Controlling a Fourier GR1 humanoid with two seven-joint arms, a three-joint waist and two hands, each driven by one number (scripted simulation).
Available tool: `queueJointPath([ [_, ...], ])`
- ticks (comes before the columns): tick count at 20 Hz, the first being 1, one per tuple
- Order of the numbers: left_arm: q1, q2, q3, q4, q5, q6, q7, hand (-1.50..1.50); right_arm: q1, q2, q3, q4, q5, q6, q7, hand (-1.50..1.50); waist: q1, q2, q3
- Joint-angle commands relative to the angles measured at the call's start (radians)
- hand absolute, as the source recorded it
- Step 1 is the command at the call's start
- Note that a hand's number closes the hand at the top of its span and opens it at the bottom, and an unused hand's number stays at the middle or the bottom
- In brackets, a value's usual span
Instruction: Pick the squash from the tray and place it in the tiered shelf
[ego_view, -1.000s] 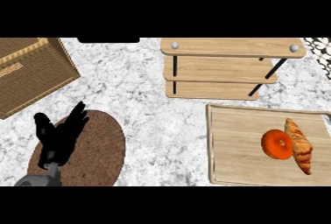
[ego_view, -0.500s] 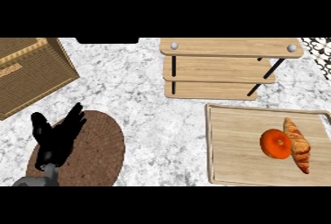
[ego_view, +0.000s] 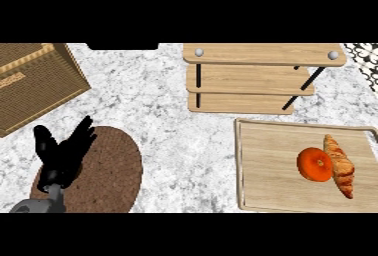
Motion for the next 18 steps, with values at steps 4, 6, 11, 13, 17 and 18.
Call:
queueJointPath([
  [4, -0.042, 0.012, 0.040, 0.075, 0.005, -0.033, 0.006, 0.00, -0.086, 0.068, 0.125, -0.198, 0.081, -0.119, 0.362, -1.50, 0.011, 0.008, -0.005],
  [6, 0.029, -0.053, -0.020, 0.049, -0.036, -0.002, -0.037, 0.00, -0.041, 0.106, 0.191, -0.235, 0.148, -0.129, 0.377, -1.50, 0.009, 0.007, -0.005],
  [11, -0.002, -0.049, 0.012, 0.090, -0.041, -0.017, -0.036, 0.00, -0.058, 0.109, 0.221, -0.257, 0.180, -0.055, 0.441, -1.50, 0.005, 0.007, -0.004],
  [13, -0.031, -0.033, 0.033, 0.076, -0.038, -0.021, -0.004, 0.00, -0.071, 0.142, 0.245, -0.215, 0.256, -0.063, 0.423, -1.50, 0.008, 0.008, -0.004],
  [17, -0.008, -0.077, 0.013, 0.099, -0.062, -0.020, -0.050, 0.00, -0.065, 0.200, 0.278, -0.168, 0.356, -0.105, 0.441, -1.50, 0.008, 0.009, -0.004],
  [18, -0.067, -0.047, 0.045, 0.107, -0.032, -0.043, 0.021, 0.00, -0.092, 0.214, 0.267, -0.155, 0.365, -0.104, 0.436, -1.50, 0.008, 0.009, -0.004],
])
